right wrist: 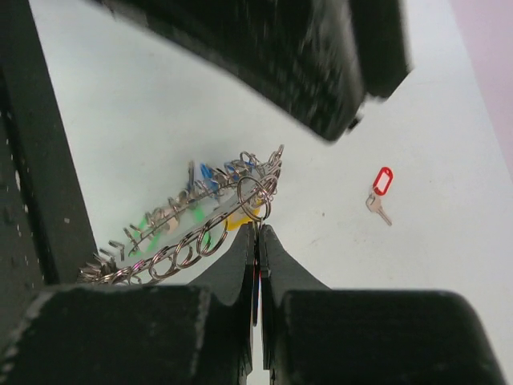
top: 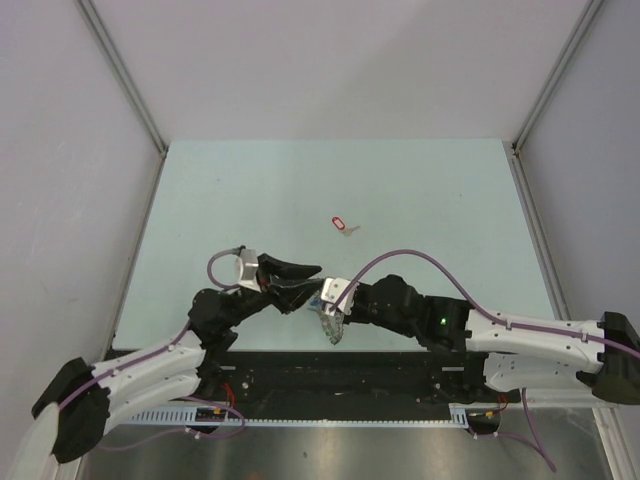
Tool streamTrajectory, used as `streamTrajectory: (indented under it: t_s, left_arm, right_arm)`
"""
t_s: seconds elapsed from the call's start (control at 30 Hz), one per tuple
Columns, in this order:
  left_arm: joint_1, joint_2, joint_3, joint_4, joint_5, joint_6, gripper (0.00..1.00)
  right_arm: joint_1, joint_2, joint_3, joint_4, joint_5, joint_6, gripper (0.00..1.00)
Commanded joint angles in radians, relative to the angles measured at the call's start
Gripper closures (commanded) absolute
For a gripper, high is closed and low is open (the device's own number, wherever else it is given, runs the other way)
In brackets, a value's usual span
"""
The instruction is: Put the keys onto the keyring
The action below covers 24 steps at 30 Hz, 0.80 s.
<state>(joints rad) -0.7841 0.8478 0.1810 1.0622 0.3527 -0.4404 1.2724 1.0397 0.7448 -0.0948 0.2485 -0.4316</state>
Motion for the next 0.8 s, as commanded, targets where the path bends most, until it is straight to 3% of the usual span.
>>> streamTrajectory:
  t_s: [0.0,0.07,0.17,0.5,0.77]
  left_arm:
    - [0.017,-0.136,0.077,-0.258,0.035,0.135,0.54]
    - [0.019,-0.179,0.135,-0.466,0.051,0.214,0.51]
    - [0.019,-0.176,0.208,-0.646,0.103,0.296,0.48]
    - [0.019,-0.026,0.328,-0.809,0.242,0.423,0.46]
    - [0.016,0.022,0.354,-0.834,0.287,0.433,0.58]
  right_arm:
    - [-0.01,-0.001,0.132,-0.129,-0.063,-0.045,1.0]
    - [-0.01,0.017,0.169,-0.192,-0.08,-0.053,1.0]
    - [-0.007,0.031,0.199,-0.238,-0.087,-0.07,1.0]
    - [0.005,0.066,0.258,-0.322,-0.097,-0.11,1.0]
    - [0.008,0.074,0.266,-0.332,-0.094,-0.121,1.0]
